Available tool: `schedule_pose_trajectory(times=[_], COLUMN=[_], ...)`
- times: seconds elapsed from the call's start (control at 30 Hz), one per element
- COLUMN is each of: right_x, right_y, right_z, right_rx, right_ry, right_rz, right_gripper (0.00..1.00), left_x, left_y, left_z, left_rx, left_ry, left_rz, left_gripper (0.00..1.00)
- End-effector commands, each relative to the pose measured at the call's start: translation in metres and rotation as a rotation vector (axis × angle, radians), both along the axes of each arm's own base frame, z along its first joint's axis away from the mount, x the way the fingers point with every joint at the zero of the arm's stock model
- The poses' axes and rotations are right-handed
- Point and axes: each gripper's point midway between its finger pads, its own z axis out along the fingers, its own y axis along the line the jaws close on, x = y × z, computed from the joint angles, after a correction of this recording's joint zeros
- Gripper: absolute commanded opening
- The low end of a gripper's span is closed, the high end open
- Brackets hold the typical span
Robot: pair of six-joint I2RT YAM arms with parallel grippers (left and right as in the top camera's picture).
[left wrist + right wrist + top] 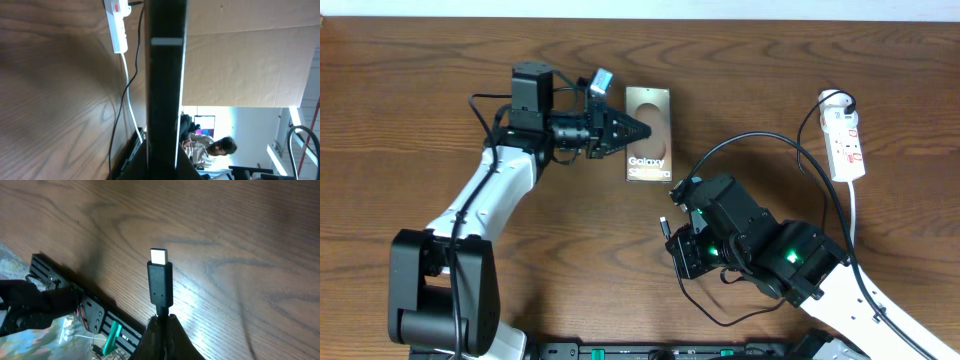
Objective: Plug charger to phone and switch on socket
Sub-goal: 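Carry the plug with the right gripper toward the phone's bottom edge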
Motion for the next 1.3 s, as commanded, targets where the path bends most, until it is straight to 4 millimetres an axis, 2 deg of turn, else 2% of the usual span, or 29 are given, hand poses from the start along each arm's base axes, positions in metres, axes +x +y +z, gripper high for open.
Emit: schedule_pose_trajectory(times=[0.0, 0.1, 0.2, 0.43, 0.57, 0.63, 0.77, 0.9, 1.1, 1.27], right_x=[-0.001, 0.003, 0.011, 0.022, 0.027, 0.027, 0.027, 0.026, 0.031, 0.041], right_y=[0.003, 0.007, 0.003, 0.002, 0.010, 0.014, 0.010, 0.013, 0.016, 0.008], right_z=[0.000, 0.004, 0.003, 0.007, 0.016, 0.020, 0.018, 0.020, 0.025, 0.025], right_rx=[0.017, 0.047, 0.034, 0.064, 0.126, 0.158, 0.145, 0.151, 0.163, 0.160], right_ry=[0.016, 0.022, 0.025, 0.018, 0.014, 0.022, 0.024, 0.001, -0.057, -0.065], right_rz=[-0.011, -0.053, -0.134, -0.186, -0.174, -0.158, -0.152, -0.108, -0.060, -0.092], right_gripper=[0.01, 0.01, 0.01, 0.01, 0.01, 0.01, 0.01, 0.01, 0.01, 0.01], left_x=[0.003, 0.014, 0.018, 0.020, 0.020, 0.021, 0.021, 0.022, 0.016, 0.015], left_y=[-0.005, -0.003, -0.004, -0.005, -0.005, -0.005, -0.006, -0.006, -0.007, -0.007], left_z=[0.010, 0.004, 0.011, 0.017, 0.019, 0.024, 0.054, 0.070, 0.072, 0.072], left_rx=[0.011, 0.050, 0.037, 0.023, 0.018, 0.000, -0.083, -0.118, -0.127, -0.128], left_ry=[-0.029, -0.044, -0.100, -0.149, -0.142, -0.128, -0.180, -0.214, -0.212, -0.211], left_rz=[0.015, 0.073, 0.074, 0.071, 0.070, 0.072, 0.038, 0.037, -0.003, -0.007], left_gripper=[0.07, 0.07, 0.07, 0.07, 0.07, 0.07, 0.07, 0.07, 0.07, 0.07])
